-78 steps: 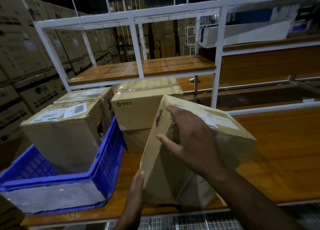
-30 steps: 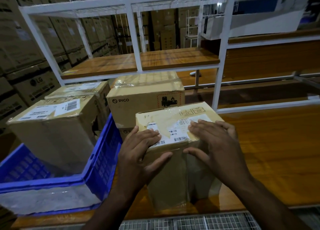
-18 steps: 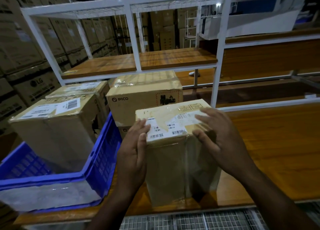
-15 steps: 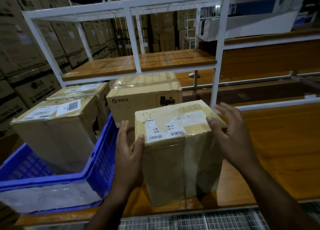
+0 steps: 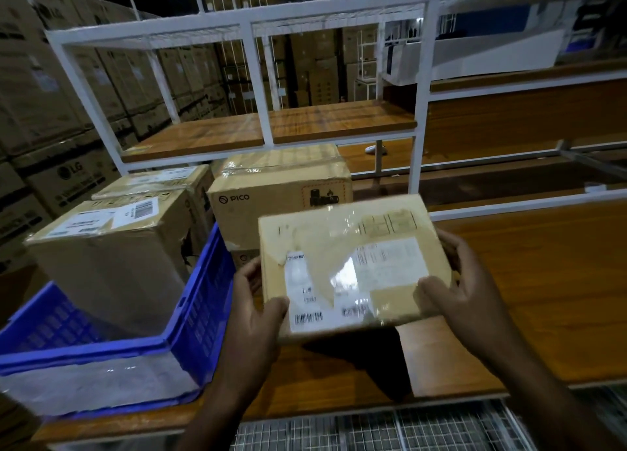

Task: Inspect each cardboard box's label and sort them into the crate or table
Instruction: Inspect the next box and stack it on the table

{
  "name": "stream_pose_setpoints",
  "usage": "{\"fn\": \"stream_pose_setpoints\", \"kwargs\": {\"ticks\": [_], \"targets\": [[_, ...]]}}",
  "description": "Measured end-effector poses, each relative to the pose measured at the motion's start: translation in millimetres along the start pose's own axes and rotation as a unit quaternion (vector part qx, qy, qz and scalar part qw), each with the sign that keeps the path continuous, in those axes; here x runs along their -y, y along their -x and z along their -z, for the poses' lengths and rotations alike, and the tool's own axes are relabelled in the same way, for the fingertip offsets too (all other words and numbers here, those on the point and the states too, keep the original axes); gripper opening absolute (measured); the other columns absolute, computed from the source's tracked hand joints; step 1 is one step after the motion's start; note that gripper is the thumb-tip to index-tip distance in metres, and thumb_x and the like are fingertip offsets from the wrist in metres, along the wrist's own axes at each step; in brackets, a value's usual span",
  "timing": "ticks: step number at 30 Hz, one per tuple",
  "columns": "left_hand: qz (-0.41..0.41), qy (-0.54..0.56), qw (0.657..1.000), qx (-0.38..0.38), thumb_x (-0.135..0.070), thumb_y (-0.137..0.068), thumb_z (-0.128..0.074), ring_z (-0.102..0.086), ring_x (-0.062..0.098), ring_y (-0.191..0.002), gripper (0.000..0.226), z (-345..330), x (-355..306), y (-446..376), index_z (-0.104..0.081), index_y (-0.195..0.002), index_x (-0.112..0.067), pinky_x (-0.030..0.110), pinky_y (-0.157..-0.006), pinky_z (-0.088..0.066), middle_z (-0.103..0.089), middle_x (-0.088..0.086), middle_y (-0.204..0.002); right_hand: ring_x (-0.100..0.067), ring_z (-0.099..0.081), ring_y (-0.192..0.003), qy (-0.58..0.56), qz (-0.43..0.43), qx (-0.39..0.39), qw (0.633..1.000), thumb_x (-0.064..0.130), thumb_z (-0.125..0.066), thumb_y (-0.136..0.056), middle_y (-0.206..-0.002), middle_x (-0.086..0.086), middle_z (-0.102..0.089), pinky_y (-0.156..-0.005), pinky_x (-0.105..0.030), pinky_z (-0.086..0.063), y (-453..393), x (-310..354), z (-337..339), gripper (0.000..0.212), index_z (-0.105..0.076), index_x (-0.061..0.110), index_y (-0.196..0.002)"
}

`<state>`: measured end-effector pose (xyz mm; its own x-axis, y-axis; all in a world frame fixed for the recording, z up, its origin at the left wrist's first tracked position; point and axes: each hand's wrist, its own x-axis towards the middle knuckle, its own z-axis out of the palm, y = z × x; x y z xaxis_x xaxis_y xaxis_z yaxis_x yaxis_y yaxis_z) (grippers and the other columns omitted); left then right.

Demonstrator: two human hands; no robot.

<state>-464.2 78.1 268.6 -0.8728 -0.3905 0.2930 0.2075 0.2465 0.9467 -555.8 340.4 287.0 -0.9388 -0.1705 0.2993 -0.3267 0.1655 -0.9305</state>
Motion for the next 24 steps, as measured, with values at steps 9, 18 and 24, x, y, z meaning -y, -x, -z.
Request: {"fn": "stream_pose_setpoints", "kwargs": {"ticks": [9, 18, 24], "targets": [[-0.071, -0.235, 0.969, -0.043, -0.080, -0.069, -0.059, -0.041, -0.006, -0.120, 0.102, 10.4, 4.7, 29.3, -0.005, -0.152, -0.055, 0.035, -0.093, -0.047, -0.031, -0.030, -0.137, 0.028, -0.035, -0.108, 0.207, 0.009, 0.115, 0.971, 0.027, -0.088, -0.065, -0.132, 0.038, -0.014, -0.056, -0.007, -0.047, 39.5, -4.2, 15.6, 0.135, 0.018, 0.061, -0.142], [-0.095, -0.375, 0.914, 0.120, -0.091, -0.054, -0.066, -0.055, -0.007, -0.114, 0.091, 23.2, 22.9, 34.2, -0.048, -0.130, -0.045, 0.014, -0.091, -0.047, -0.043, -0.039, -0.133, -0.002, -0.048, -0.115, 0.299, 0.029, 0.155, 0.941, 0.044, -0.088, -0.060, -0.141, 0.026, -0.033, -0.088, -0.019, -0.049, 42.6, -37.0, 13.5, 0.093, -0.033, 0.058, -0.133], [-0.089, -0.441, 0.870, 0.200, -0.096, -0.064, -0.045, -0.048, 0.000, -0.132, 0.097, 24.5, 67.5, 38.9, -0.050, -0.144, -0.040, 0.013, -0.101, -0.036, -0.027, -0.033, -0.151, 0.000, -0.042, -0.126, 0.318, 0.011, 0.142, 0.937, 0.030, -0.085, -0.073, -0.149, 0.021, -0.032, -0.104, -0.025, -0.041, 62.2, -84.5, -4.8, 0.083, -0.041, 0.052, -0.139]]}}
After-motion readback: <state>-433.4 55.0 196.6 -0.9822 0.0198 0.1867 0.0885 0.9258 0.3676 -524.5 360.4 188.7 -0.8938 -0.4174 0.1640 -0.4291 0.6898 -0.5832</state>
